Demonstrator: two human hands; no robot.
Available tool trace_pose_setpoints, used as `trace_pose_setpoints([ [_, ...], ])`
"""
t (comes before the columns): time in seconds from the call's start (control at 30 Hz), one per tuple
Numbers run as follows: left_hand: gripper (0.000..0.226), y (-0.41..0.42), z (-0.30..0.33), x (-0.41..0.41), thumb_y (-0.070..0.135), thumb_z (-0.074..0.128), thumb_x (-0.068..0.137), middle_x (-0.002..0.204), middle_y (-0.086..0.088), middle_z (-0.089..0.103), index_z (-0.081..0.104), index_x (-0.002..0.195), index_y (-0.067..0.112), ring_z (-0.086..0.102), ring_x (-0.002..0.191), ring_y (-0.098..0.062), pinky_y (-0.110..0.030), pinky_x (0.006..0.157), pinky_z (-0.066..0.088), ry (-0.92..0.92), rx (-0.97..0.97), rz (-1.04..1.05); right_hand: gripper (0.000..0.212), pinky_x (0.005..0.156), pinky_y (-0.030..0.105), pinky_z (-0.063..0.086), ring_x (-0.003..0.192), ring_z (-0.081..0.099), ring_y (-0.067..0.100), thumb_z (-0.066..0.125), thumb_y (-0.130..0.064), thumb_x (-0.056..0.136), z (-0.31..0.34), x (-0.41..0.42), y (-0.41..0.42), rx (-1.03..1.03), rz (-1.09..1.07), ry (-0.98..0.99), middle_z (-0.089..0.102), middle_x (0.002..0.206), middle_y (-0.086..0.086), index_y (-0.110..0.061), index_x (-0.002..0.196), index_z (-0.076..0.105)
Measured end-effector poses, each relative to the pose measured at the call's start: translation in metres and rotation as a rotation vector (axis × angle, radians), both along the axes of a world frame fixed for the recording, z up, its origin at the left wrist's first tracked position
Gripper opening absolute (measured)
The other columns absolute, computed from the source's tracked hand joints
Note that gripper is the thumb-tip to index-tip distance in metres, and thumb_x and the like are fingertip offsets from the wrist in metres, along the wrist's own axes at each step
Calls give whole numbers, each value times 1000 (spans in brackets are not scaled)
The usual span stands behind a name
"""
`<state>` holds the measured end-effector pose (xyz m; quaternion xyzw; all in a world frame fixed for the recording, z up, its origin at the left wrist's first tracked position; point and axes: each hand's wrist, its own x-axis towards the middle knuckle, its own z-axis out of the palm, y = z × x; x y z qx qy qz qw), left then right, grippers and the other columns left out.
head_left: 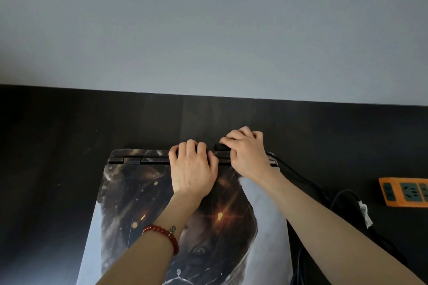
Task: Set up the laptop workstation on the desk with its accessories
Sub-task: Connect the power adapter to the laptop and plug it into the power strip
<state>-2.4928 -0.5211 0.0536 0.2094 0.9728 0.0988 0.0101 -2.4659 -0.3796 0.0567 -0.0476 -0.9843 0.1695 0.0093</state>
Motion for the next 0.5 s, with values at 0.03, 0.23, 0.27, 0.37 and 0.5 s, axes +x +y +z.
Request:
trace_pose_setpoints([
  [0.03,38,0,0,0,33,32,85,81,-6,62,64,81,11,57,78,-25,-44,84,42,-3,1,0,38,81,42,32,99,53,27,43,-3,78,1,0,1,-7,8,-18,66,103,-2,-17,103,68],
  [0.23,39,-3,2,2,31,31,87,94,-8,66,64,90,11,60,92,-28,-47,91,43,-17,23,3,56,101,40,22,131,31,17,43,-2,87,17,13,5,19,96,-225,41,141,-5,-22,139,36],
  [0.27,39,-4,3,5,30,32,88,102,-11,66,64,96,10,59,100,-30,-49,95,41,-34,37,10,58,106,42,20,135,27,16,41,-4,89,25,23,6,-10,66,-241,35,146,-5,-22,143,28],
  [0.37,38,-12,7,32,25,46,88,130,-20,53,55,120,6,43,127,-36,-51,109,24,-88,136,13,50,110,44,27,134,34,20,39,-10,95,56,69,14,-230,-268,-86,38,145,4,-16,143,28],
  [0.5,43,-32,25,113,25,51,89,142,-13,40,46,130,11,26,137,-30,-44,115,11,-278,243,-88,36,99,35,43,114,53,25,43,-4,91,90,181,18,-269,-521,199,57,122,12,-6,126,51],
])
